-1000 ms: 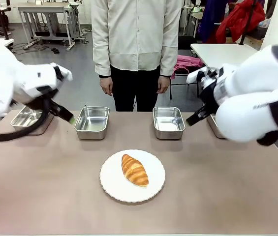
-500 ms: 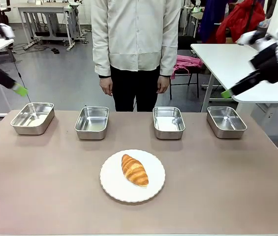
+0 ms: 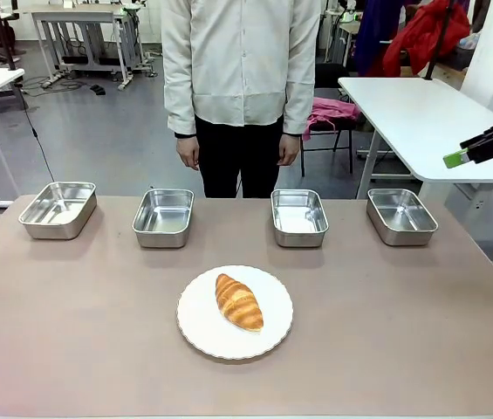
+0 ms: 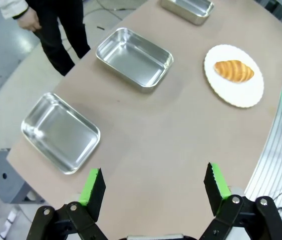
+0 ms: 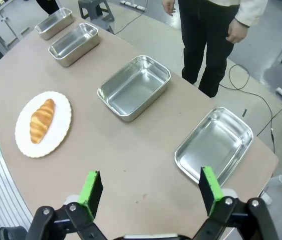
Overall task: Place the bread in the container.
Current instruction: Place the Butter Roll into the Airtight Container indicated by the human.
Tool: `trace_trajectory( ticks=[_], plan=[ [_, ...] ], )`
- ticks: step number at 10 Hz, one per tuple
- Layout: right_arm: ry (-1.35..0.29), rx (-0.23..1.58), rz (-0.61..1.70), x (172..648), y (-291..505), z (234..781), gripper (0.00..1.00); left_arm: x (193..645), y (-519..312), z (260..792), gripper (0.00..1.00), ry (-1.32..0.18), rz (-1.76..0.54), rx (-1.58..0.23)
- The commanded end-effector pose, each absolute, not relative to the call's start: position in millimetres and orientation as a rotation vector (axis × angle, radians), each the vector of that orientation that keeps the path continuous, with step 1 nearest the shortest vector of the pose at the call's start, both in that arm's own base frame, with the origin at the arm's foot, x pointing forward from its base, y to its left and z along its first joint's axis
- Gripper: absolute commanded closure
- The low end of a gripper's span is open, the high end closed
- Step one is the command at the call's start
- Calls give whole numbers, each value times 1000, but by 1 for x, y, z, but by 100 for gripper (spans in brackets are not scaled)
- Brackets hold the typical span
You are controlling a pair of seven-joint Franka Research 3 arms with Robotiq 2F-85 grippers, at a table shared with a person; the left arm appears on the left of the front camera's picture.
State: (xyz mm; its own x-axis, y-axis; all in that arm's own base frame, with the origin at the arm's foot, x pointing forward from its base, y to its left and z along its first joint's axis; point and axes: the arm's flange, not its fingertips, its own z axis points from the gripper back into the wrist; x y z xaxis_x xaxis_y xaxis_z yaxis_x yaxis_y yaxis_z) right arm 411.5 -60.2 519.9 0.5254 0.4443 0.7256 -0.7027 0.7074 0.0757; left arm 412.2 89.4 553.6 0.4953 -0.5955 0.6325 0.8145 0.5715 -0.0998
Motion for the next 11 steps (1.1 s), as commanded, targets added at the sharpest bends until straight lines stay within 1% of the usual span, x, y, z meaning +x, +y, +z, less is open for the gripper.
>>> trace_trajectory(
  ticks=[1, 4, 5, 7, 9, 11],
  plan=[
    [-738, 369, 723, 413, -54, 522, 0, 413, 78, 554, 0, -580, -888, -427],
    [-726, 361, 709, 412, -51, 521, 0, 415, 77, 553, 0, -572, -889, -408],
    [-742, 378, 714, 423, -70, 523, 0, 411, 92, 560, 0, -590, -896, -431],
    [-780, 396, 745, 441, -100, 528, 0, 399, 120, 572, 0, -677, -882, -478],
    [-799, 410, 749, 450, -119, 529, 0, 387, 137, 581, 0, -756, -864, -479],
    [-808, 423, 744, 455, -133, 528, 0, 381, 146, 587, 0, -791, -854, -467]
  ],
)
